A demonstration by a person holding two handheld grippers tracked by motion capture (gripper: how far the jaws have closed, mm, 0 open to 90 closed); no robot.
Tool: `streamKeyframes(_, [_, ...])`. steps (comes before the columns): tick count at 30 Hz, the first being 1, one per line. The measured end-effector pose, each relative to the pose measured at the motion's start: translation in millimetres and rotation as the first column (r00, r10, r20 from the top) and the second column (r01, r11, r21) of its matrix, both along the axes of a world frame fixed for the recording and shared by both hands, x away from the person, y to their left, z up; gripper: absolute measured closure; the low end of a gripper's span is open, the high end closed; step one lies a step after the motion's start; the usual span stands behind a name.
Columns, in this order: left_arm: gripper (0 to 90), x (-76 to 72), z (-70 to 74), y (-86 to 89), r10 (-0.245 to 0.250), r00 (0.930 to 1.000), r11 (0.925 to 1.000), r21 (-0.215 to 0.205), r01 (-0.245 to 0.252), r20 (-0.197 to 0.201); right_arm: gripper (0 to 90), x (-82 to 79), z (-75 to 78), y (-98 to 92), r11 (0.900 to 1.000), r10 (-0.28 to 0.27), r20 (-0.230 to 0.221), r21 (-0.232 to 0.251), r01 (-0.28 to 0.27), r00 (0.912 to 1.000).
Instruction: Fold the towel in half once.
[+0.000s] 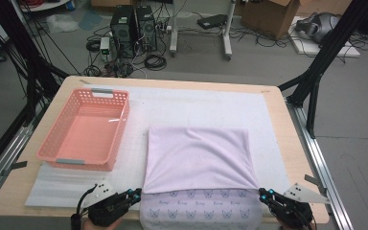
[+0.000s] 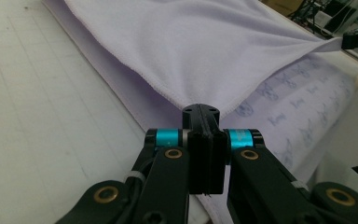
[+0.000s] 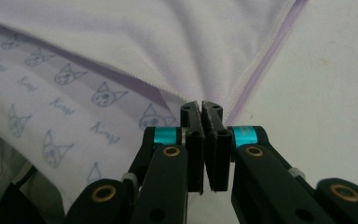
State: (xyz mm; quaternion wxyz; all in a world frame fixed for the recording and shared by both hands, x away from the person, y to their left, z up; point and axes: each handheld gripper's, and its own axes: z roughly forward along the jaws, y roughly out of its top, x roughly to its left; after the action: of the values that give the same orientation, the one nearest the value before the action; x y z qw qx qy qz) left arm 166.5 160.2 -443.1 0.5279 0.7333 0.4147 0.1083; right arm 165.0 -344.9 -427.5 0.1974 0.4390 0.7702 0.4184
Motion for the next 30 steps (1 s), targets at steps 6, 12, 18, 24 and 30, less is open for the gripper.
streamKeyframes(6, [90.0,-21.7,1.8,7.2,-0.003,1.0000,0.9999,-0.015,0.003,-0.007,87.9,-18.9,0.9,-4.6,1.000,-0.004,-0.007,0.005,0.004,1.0000])
streamKeyframes(12, [89.9,-23.1,2.8,9.4,0.011,0.9999,0.9997,-0.022,-0.010,0.006,87.7,-29.2,-2.5,-4.3,0.999,0.016,-0.023,-0.034,-0.017,0.9996])
streamKeyframes(18, [64.8,-1.6,-6.6,-6.1,0.017,0.9994,0.9999,0.005,-0.016,-0.031,69.4,-20.8,-5.8,-6.2,0.999,-0.036,-0.021,0.005,0.036,0.9991])
streamKeyframes(24, [58.2,18.1,-13.0,-25.1,0.021,0.9975,0.9974,0.070,-0.016,-0.068,68.3,-15.5,0.0,-3.5,0.998,-0.047,0.000,0.037,0.047,0.9989])
streamKeyframes(30, [81.2,19.1,-14.4,-35.4,0.016,0.9998,0.9837,0.179,-0.013,-0.015,64.4,-1.3,-5.7,5.2,1.000,-0.021,-0.022,-0.002,0.021,0.9995])
